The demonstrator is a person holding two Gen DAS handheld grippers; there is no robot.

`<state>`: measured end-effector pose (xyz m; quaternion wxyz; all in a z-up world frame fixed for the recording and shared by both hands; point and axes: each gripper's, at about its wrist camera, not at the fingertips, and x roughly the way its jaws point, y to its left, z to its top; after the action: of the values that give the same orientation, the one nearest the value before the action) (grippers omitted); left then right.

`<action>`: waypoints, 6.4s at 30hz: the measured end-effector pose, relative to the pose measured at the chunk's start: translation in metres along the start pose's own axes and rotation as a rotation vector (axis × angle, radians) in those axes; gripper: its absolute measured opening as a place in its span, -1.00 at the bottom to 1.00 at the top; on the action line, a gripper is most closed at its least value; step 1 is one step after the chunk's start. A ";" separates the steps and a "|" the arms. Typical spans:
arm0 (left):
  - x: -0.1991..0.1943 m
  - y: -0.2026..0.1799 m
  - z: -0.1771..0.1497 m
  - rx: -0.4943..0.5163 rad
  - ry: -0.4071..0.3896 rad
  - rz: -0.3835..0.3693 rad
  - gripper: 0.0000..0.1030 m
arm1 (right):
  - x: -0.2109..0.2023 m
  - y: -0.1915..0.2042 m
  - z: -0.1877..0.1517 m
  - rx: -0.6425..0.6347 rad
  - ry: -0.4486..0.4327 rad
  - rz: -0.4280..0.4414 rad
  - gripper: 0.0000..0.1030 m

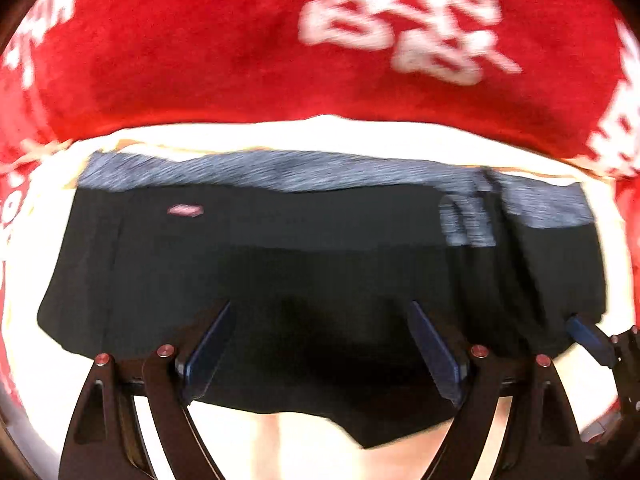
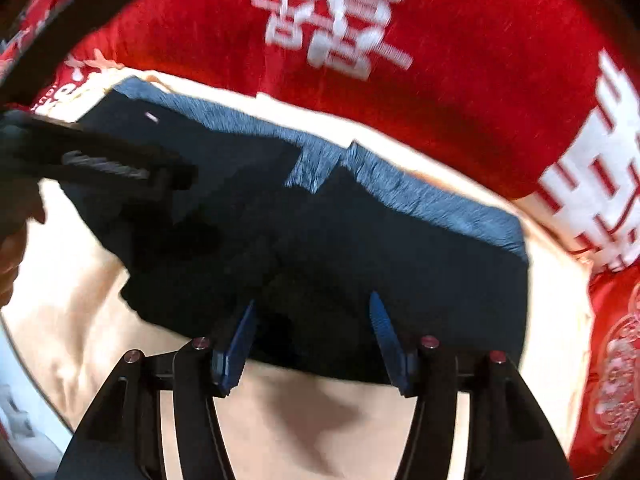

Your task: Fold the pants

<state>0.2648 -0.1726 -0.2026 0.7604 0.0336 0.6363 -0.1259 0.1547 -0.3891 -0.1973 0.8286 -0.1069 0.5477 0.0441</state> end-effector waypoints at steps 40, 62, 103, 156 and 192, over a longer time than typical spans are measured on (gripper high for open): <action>0.008 -0.092 -0.013 0.235 0.094 -0.279 -0.85 | -0.005 -0.144 -0.044 0.564 0.099 0.190 0.18; -0.007 -0.009 -0.025 -0.012 0.053 -0.107 0.55 | 0.000 -0.025 0.006 0.034 0.037 0.146 0.18; 0.005 0.054 -0.052 -0.218 0.074 0.016 0.61 | 0.016 0.037 0.015 0.022 0.246 0.213 0.19; 0.001 0.224 -0.067 -0.698 -0.209 -0.330 0.61 | 0.073 0.090 0.032 0.062 0.317 0.134 0.97; -0.018 0.074 -0.056 0.138 -0.291 0.476 -0.33 | 0.116 0.303 0.263 -0.218 0.714 0.579 0.14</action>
<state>0.2254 -0.0869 -0.2040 0.8478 0.2153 0.4846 0.0095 0.3797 -0.0402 -0.2436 0.5262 -0.0447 0.7978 0.2909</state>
